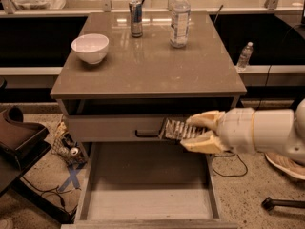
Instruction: Place rxbar chocolate into middle drawer
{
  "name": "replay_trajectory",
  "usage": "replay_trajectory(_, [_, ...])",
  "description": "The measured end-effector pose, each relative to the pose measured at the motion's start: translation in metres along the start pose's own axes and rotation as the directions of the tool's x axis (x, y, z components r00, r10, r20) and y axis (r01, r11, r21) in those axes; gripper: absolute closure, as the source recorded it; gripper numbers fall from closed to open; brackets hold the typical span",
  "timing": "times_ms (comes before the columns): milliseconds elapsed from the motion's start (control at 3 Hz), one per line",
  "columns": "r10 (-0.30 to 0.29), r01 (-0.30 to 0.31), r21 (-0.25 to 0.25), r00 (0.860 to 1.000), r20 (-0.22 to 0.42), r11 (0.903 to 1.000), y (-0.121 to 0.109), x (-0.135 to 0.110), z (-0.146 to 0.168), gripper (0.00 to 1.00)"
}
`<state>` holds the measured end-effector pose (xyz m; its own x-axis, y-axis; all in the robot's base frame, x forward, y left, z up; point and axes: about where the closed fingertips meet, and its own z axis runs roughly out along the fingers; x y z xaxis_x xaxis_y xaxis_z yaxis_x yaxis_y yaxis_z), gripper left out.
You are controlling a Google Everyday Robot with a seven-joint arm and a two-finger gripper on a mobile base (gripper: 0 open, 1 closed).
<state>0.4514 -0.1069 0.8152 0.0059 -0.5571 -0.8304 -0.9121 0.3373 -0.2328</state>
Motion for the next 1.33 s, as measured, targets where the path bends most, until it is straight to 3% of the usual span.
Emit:
replay_trajectory(333, [0.013,-0.013,-0.01,0.997,0.078,0.9999,0.032,0.046,0.061,1.0])
replay_trajectory(667, [0.017,-0.016,-0.012,0.99,0.138,0.9998,0.051,0.095,0.114,1.0])
replay_trajectory(1000, [0.057,-0.052,-0.033,0.983,0.174,0.9981,0.06,0.141,0.156,1.0])
replay_trajectory(1333, [0.093,-0.084,-0.053,0.977,0.193,0.995,0.069,0.152,0.167,1.0])
